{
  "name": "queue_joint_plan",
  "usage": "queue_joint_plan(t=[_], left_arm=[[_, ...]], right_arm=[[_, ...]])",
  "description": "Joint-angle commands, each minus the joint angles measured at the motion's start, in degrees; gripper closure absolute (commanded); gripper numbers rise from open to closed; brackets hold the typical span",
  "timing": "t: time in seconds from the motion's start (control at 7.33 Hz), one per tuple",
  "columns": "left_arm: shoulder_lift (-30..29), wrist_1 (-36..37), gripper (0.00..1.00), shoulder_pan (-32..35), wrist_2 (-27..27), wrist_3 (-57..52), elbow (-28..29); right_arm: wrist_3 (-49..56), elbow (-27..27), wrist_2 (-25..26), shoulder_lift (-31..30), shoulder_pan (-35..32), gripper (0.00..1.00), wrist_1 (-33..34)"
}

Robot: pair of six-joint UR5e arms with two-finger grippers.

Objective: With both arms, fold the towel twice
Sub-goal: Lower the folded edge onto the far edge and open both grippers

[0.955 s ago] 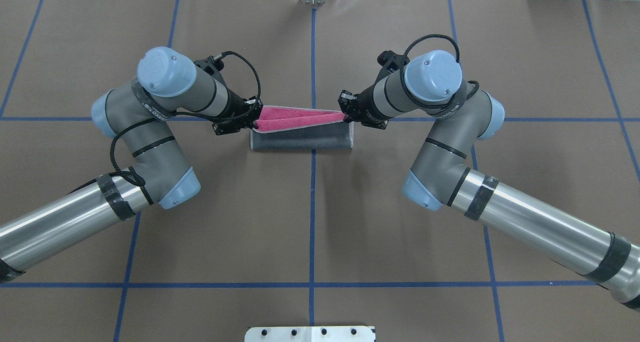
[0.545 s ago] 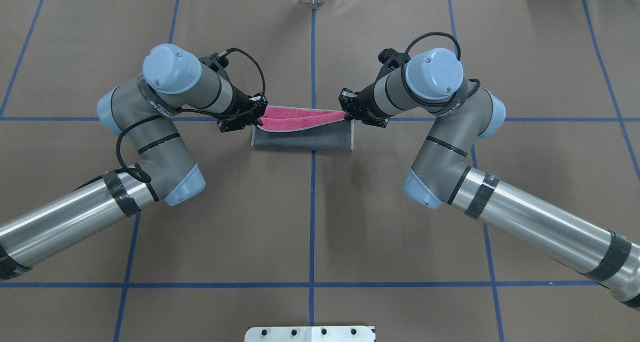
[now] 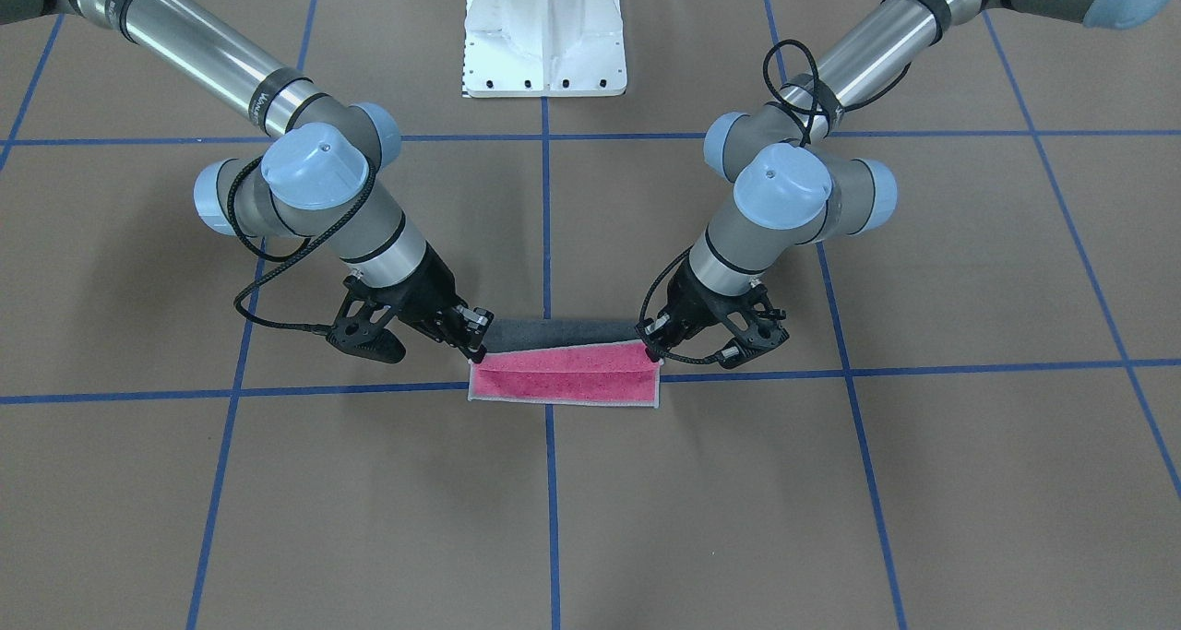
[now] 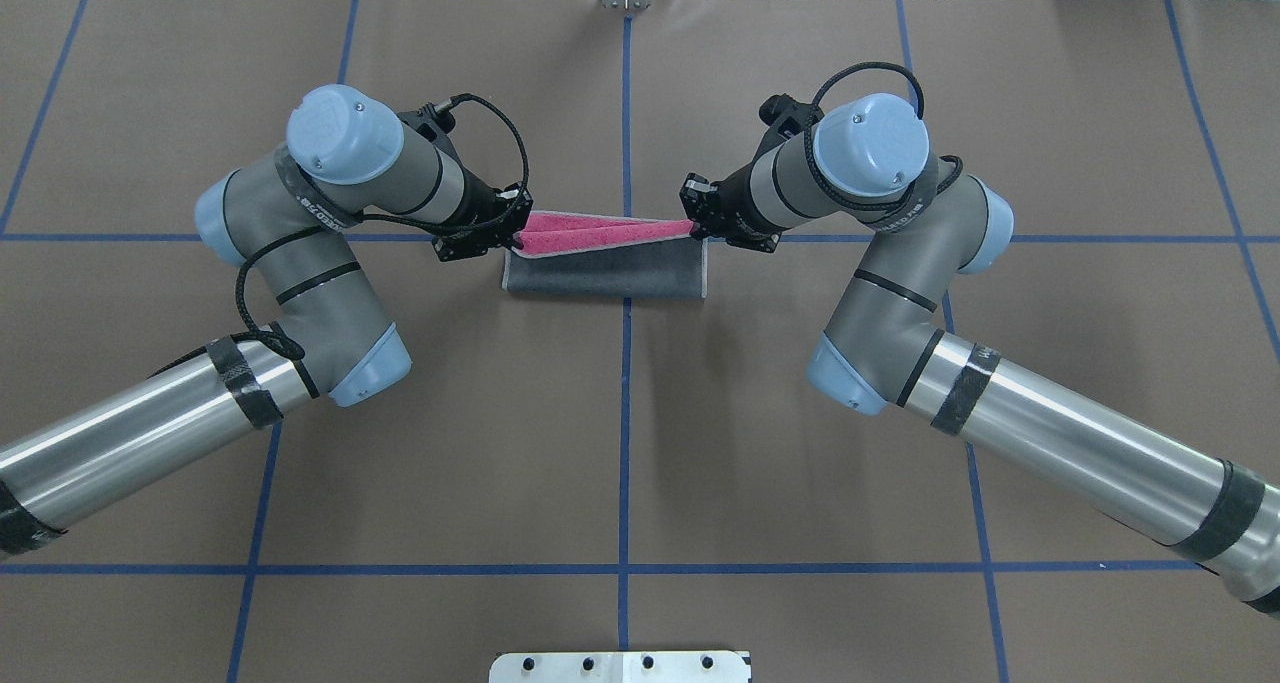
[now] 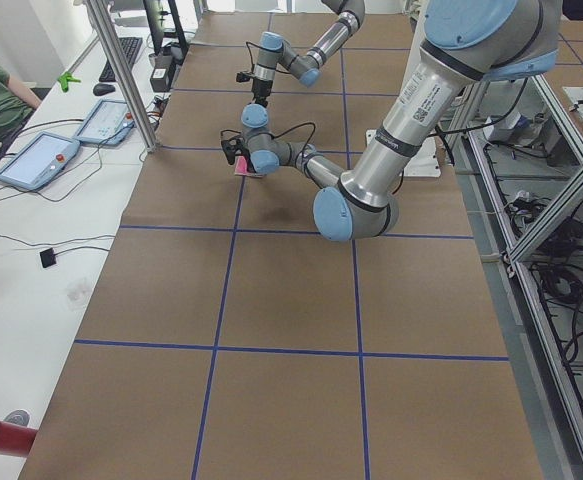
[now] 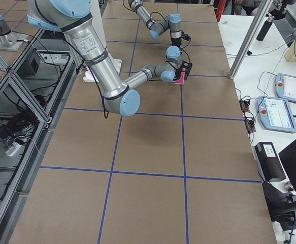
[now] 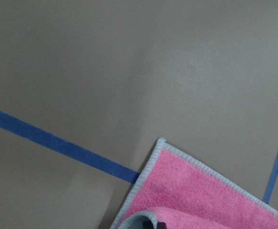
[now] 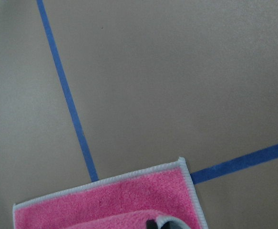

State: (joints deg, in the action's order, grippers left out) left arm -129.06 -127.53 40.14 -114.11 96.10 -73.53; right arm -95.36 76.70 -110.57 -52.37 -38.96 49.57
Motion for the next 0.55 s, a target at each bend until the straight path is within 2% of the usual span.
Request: queue_joint_plan(t=[0.0, 0.14, 0.27, 0.41], left_arm=[[-0.05, 0.0, 1.0, 0.03, 0.03, -0.03, 0.14], [-0.13, 0.0, 1.0, 0.03, 0.03, -0.03, 0.14], [-0.13, -0.09, 0.01, 0.03, 0.12, -0.29, 0.06], [-0.4, -0.26, 0.0, 0.03, 0.21, -0.12, 0.06]], right_arm=[[0.0, -0.24, 0.0, -0.01, -0.15, 1.0, 0.0], [0.0, -0.32, -0.09, -0.01, -0.15, 0.98, 0.0], [-0.09, -0.41, 0.0, -0.01, -0.15, 0.38, 0.0], [0.0, -0.41, 0.0, -0.01, -0.15, 0.03, 0.09]])
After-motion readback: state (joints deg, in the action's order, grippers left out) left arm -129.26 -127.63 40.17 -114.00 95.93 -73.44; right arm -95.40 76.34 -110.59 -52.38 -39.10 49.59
